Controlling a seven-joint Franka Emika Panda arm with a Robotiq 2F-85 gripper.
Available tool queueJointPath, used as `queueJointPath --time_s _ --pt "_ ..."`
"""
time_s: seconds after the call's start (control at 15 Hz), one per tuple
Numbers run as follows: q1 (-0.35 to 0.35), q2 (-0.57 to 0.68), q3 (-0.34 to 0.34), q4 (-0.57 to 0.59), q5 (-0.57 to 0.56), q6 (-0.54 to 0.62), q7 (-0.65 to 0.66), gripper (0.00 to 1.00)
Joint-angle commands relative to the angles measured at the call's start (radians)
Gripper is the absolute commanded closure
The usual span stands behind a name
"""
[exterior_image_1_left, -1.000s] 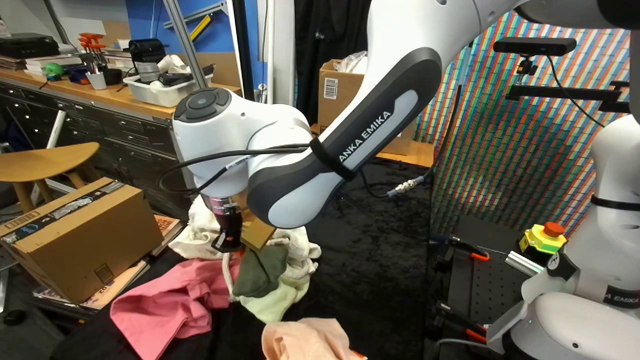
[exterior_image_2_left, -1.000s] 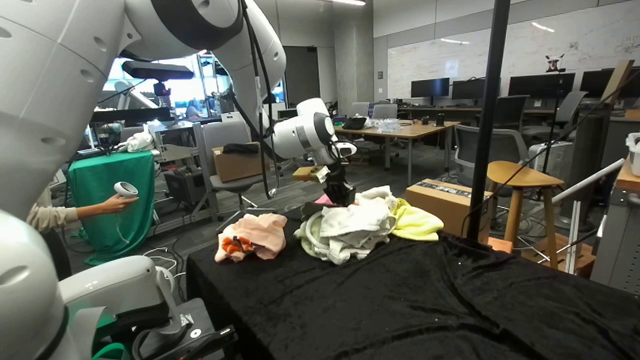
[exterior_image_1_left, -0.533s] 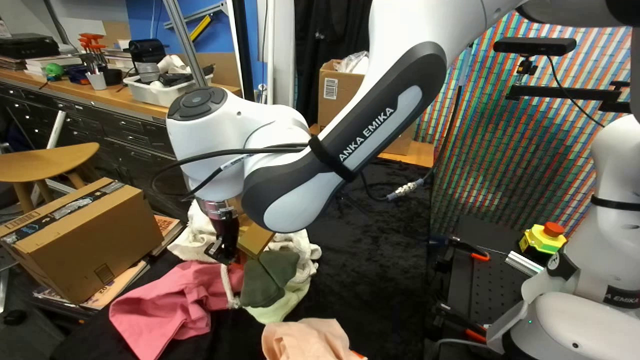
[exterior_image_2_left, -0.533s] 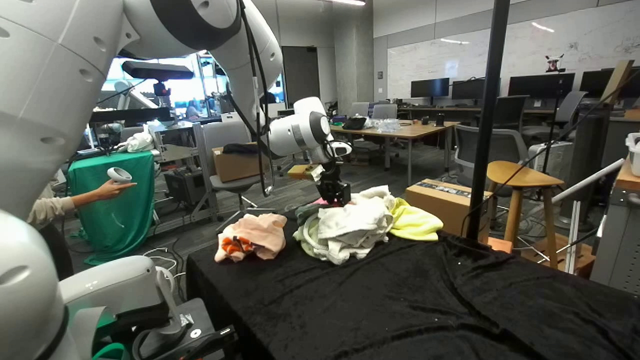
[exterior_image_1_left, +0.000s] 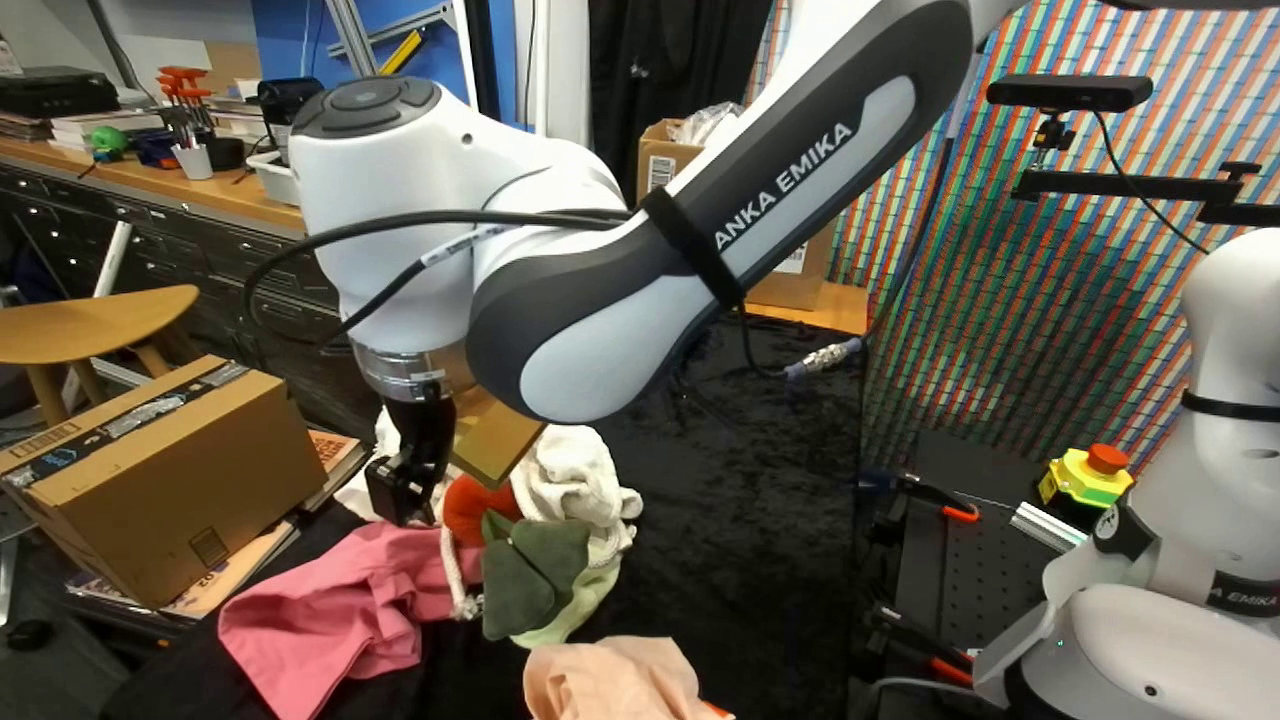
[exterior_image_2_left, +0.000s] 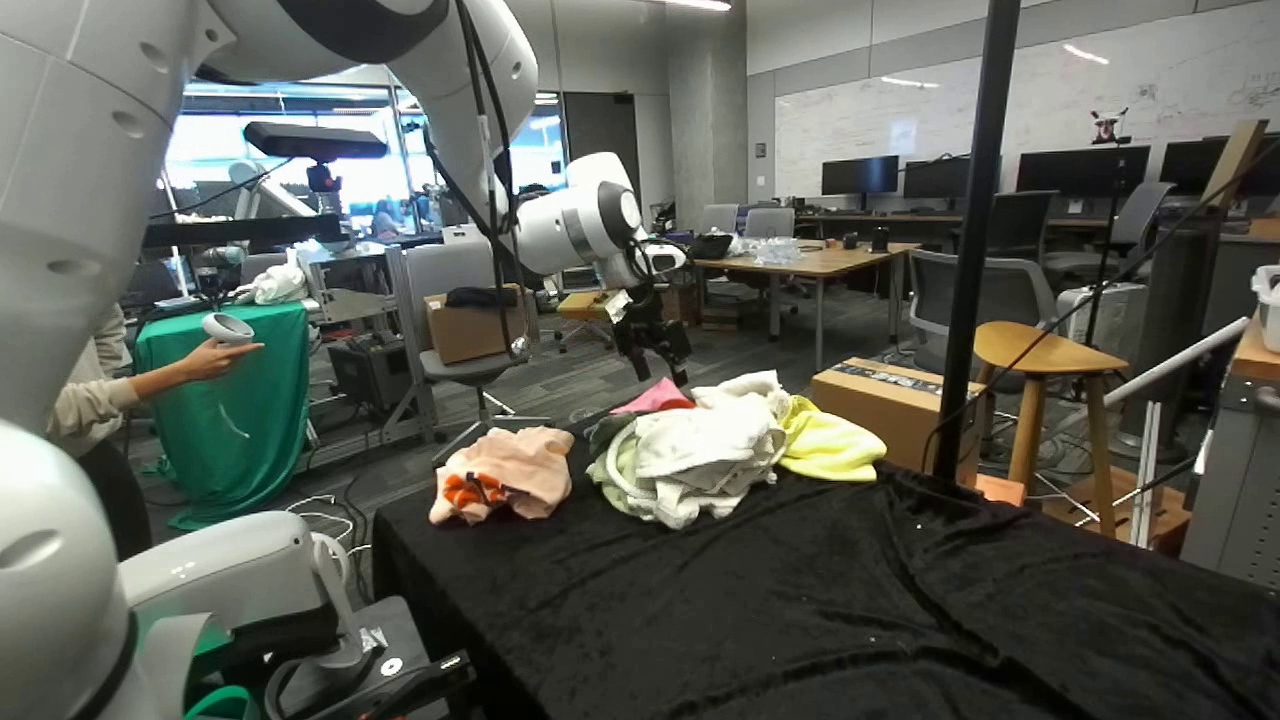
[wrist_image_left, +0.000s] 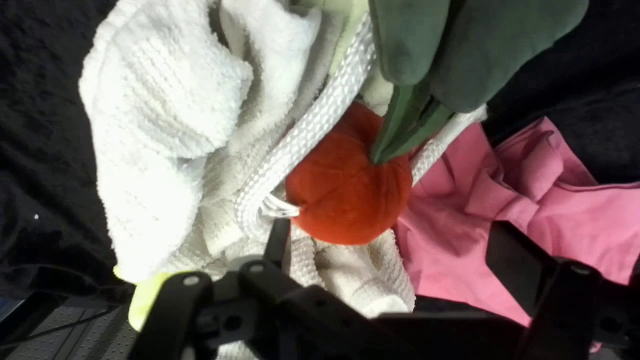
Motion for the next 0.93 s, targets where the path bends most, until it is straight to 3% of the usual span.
queueJointPath --time_s 0.0,0.27,0.87 --pt "-0.011 -0.078 0.008 -0.039 0.018 -0.02 -0.02 0.0" --pt "-0.03 -0.149 0.02 -0.101 0.028 -0.06 -0.045 0.0" --pt "-0.093 -0.346 0.054 -0.368 0.037 -0.084 -0.061 0.0"
